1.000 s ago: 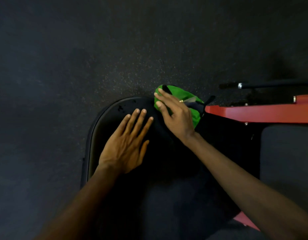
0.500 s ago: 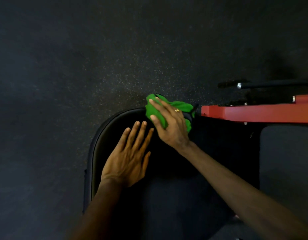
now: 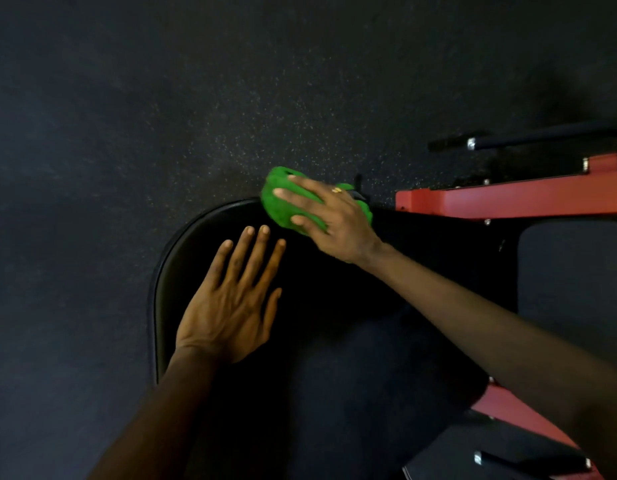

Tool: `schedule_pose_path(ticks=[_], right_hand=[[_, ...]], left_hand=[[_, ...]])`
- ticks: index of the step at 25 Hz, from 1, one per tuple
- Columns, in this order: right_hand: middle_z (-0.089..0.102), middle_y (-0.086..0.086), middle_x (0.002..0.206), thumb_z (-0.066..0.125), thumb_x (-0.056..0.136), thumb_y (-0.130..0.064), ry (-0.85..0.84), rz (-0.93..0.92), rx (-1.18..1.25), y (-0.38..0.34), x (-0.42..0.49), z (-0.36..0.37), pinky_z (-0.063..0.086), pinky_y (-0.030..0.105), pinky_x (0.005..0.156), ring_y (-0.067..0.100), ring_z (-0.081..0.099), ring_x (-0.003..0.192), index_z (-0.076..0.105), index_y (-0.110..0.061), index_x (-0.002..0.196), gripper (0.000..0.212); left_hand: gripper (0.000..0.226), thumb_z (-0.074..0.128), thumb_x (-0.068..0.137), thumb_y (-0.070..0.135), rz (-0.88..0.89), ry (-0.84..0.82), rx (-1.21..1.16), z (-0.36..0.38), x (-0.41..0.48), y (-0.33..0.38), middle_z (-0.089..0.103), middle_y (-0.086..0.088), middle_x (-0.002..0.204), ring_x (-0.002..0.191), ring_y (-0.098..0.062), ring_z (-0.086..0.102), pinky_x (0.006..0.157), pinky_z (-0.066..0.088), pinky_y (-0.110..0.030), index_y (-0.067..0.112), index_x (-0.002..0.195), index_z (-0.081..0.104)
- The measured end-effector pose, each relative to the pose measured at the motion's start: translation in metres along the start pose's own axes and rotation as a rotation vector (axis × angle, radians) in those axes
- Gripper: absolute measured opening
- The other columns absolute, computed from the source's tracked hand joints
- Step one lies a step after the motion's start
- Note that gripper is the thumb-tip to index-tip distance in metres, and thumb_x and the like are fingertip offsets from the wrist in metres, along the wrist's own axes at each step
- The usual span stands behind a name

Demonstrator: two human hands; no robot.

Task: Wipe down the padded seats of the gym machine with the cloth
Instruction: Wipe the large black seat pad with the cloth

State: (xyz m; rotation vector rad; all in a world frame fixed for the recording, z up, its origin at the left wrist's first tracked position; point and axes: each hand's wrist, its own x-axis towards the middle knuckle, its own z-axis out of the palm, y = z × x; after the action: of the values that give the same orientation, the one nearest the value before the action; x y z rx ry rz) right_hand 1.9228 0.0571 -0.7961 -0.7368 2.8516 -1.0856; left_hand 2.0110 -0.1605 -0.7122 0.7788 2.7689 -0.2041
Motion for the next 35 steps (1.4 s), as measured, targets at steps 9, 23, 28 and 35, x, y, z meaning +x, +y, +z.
schedule_pose_path(ticks=[9,23,28,35], right_hand=[[0.050,-0.002,0.154,0.039,0.108,-0.041,0.345,0.646,-0.036,0.008,-0.081,0.021,0.045,0.045,0.103,0.011,0.046,0.142,0.059,-0.030,0.141,0.041],[0.047,0.009,0.156,0.042,0.104,-0.043,0.453,1.031,0.018,0.009,-0.199,0.036,0.042,0.052,0.112,0.026,0.044,0.144,0.051,-0.023,0.149,0.049],[0.034,0.005,0.164,0.039,0.103,-0.051,0.122,0.550,-0.109,-0.002,-0.188,0.031,0.031,0.043,0.115,0.021,0.035,0.149,0.040,-0.031,0.154,0.054],[0.031,0.000,0.165,0.029,0.098,-0.061,0.380,1.089,0.007,0.038,-0.158,0.023,0.031,0.053,0.116,0.021,0.035,0.149,0.040,-0.038,0.154,0.061]], left_hand=[[0.070,0.027,0.101,0.043,0.004,0.000,0.020,0.002,-0.002,-0.001,0.008,-0.019,0.168,0.157,-0.034,0.007,0.127,0.008,-0.050,0.010,0.162,0.016],[0.072,0.029,0.100,0.045,0.004,-0.001,0.064,0.001,-0.002,-0.002,0.011,-0.020,0.168,0.156,-0.036,0.009,0.126,0.010,-0.052,0.011,0.162,0.016],[0.072,0.023,0.101,0.049,0.006,-0.017,0.098,0.000,-0.003,-0.003,0.007,-0.019,0.169,0.156,-0.035,0.006,0.126,0.006,-0.050,0.014,0.163,0.010],[0.073,0.017,0.101,0.053,-0.020,-0.052,0.095,-0.001,-0.006,-0.002,0.007,-0.016,0.169,0.157,-0.031,0.004,0.127,0.005,-0.048,0.016,0.163,0.010]])
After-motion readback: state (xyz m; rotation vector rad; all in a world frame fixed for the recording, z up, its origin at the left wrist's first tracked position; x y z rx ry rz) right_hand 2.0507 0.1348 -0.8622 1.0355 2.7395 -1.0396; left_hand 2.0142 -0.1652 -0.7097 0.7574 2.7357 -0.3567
